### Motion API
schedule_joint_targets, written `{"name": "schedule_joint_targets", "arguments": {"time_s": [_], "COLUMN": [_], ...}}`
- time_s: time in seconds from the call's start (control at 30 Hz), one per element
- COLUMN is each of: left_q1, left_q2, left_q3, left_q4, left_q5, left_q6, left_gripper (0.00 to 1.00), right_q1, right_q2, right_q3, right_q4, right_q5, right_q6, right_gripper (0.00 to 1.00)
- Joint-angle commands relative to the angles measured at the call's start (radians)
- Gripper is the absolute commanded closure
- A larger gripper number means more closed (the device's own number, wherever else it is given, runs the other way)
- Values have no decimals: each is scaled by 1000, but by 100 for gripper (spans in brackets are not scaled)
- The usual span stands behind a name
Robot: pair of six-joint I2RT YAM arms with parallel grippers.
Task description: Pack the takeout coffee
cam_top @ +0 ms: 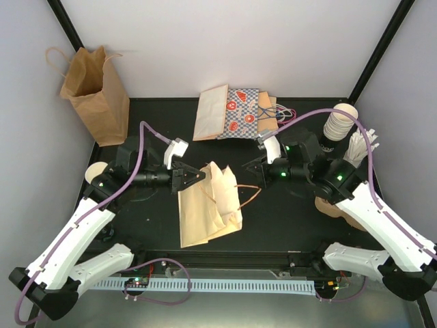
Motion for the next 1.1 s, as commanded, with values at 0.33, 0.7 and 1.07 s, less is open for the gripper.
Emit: {"name": "schedule_joint_targets", "arguments": {"time_s": [0.33, 0.7, 1.07], "left_q1": [2, -2, -3], "left_q2": [-27, -50, -53], "left_q3": [-18, -41, -82], "left_q4": [115, 208, 321], "left_q5": [43, 64, 95], "left_q6": [-67, -135, -189], "left_gripper": [99, 99, 98], "right_q1": [128, 167, 177], "right_q2": [154, 238, 262], "right_q3": [-168, -267, -291], "right_q4": [149, 247, 374], "right_q5": [-60, 3, -124], "right_q6": [202, 301, 305], "right_gripper": [99, 99, 99]}}
